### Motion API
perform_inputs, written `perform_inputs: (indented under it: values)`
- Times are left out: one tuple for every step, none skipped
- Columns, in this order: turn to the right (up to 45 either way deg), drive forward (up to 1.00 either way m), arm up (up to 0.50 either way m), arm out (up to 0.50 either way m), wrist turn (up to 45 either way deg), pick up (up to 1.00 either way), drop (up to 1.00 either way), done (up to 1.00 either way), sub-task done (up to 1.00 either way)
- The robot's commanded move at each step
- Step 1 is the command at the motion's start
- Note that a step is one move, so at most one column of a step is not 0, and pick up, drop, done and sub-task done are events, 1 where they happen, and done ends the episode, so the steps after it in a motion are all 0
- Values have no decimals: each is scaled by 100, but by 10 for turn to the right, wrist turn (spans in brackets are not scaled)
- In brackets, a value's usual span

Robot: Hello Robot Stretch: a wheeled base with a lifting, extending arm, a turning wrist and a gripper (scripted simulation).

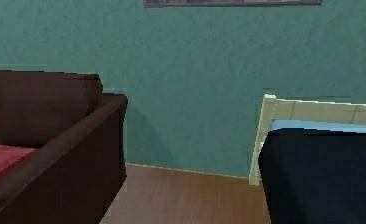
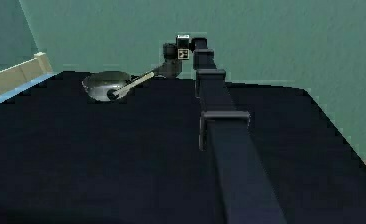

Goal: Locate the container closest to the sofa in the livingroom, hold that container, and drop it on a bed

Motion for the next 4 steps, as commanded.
perform_inputs:
  values:
    - [0, 0, -4, 0, 0, 0, 0, 0, 0]
    - [0, 0, -32, 0, 0, 0, 0, 0, 0]
    - [0, 0, 0, 0, 0, 0, 100, 0, 0]
    - [0, 0, 4, 0, 0, 0, 0, 0, 0]
